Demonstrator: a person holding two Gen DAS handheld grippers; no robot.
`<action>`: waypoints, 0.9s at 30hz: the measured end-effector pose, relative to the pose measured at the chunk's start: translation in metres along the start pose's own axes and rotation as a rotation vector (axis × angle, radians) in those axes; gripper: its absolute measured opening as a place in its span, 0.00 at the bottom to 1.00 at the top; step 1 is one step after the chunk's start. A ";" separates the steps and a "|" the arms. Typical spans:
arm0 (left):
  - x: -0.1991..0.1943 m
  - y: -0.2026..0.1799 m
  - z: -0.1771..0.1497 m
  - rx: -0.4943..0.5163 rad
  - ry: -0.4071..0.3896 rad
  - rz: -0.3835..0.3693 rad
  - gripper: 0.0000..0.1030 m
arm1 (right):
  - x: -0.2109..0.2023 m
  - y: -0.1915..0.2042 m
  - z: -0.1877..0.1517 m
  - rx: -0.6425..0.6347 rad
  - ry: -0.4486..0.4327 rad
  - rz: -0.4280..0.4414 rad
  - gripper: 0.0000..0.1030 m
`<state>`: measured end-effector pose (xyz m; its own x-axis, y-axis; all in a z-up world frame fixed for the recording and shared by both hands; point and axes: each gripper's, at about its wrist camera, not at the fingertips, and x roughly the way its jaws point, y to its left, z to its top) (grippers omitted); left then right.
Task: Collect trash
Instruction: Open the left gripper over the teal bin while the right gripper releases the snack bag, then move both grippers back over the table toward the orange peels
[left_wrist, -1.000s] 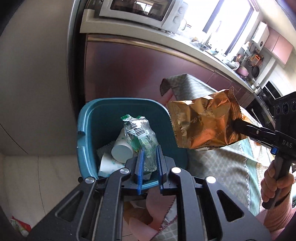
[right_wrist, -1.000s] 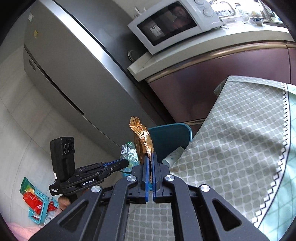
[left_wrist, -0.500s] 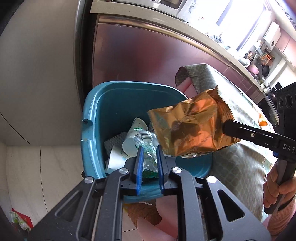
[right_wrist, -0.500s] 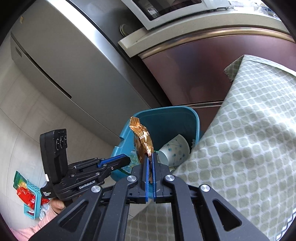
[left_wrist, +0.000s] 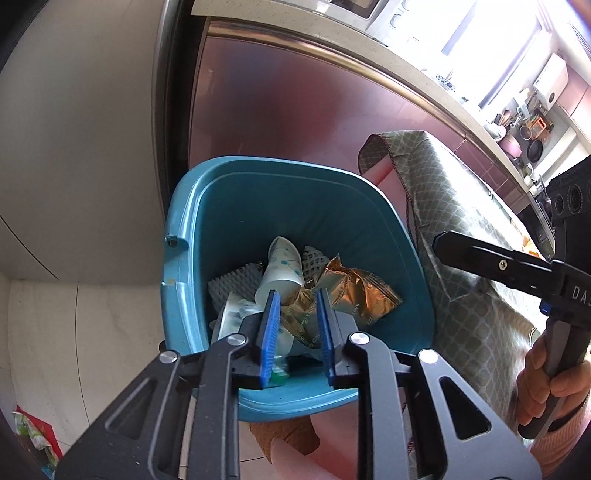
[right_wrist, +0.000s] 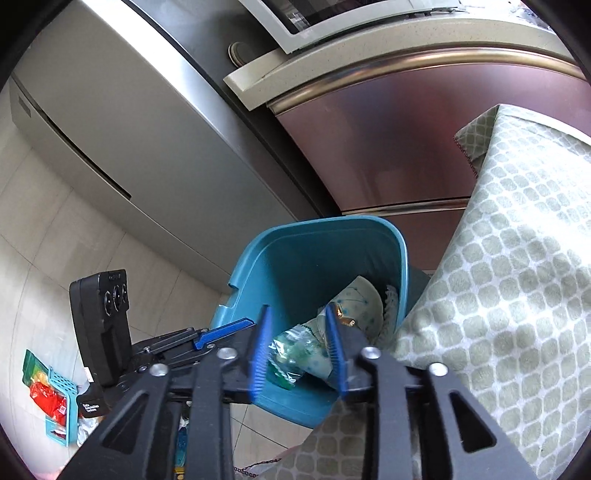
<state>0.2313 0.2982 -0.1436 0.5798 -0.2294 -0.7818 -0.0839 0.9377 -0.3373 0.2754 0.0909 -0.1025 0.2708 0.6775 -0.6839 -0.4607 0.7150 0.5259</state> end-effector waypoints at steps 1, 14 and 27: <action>-0.001 -0.001 0.000 0.003 -0.006 0.003 0.20 | -0.001 -0.001 0.000 0.001 -0.004 -0.002 0.32; -0.039 -0.040 -0.003 0.087 -0.109 -0.089 0.33 | -0.051 0.000 -0.018 -0.016 -0.090 0.033 0.39; -0.053 -0.159 -0.003 0.308 -0.134 -0.261 0.42 | -0.176 -0.040 -0.066 0.016 -0.280 -0.074 0.43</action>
<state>0.2116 0.1607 -0.0498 0.6518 -0.4522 -0.6089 0.3136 0.8917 -0.3265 0.1904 -0.0681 -0.0364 0.5269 0.6431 -0.5558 -0.4179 0.7654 0.4894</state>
